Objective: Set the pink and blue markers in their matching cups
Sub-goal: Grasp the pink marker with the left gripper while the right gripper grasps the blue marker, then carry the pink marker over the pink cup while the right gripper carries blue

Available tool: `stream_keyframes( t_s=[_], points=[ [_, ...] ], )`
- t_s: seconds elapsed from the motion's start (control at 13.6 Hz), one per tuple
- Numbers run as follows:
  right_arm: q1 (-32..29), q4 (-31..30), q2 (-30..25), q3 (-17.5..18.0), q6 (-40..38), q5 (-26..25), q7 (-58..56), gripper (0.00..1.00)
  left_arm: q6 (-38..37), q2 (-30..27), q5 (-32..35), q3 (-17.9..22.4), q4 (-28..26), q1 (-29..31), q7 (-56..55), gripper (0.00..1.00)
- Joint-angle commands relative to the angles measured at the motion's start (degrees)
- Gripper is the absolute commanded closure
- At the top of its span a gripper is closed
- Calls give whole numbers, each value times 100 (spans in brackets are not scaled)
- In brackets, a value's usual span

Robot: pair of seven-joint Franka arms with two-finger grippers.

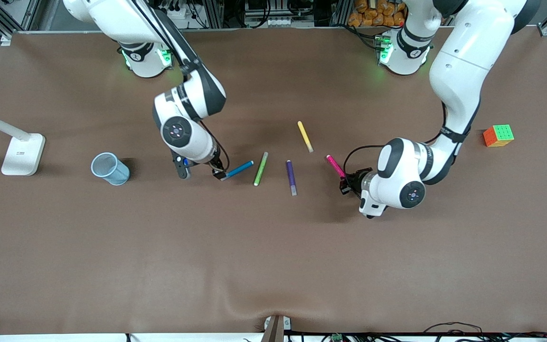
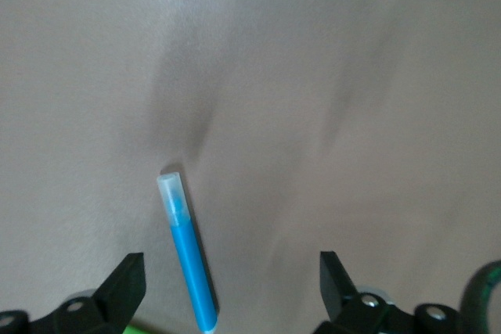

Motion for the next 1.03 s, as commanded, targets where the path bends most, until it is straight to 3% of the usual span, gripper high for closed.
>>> stream_keyframes(
  t_s=[0.0, 0.15, 0.52, 0.81, 0.96],
  points=[
    [59, 156, 266, -47, 332, 64, 272, 22, -645, -797, 747, 31, -81, 12, -175, 100],
    [155, 366, 634, -55, 492, 56, 422, 37, -901, -1193, 1153, 39, -63, 47, -96, 100],
    [173, 429, 821, -55, 632, 56, 432, 45, -1472, -2063, 1426, 22, -98, 406, -26, 100],
    [339, 411, 926, -64, 746, -15, 423, 63, -1631, -2661, 1620, 22, -291, 732, 596, 100],
    [341, 411, 935, -73, 686, -23, 414, 100, -1667, -2863, 1761, 22, -414, 977, 940, 100]
  ],
)
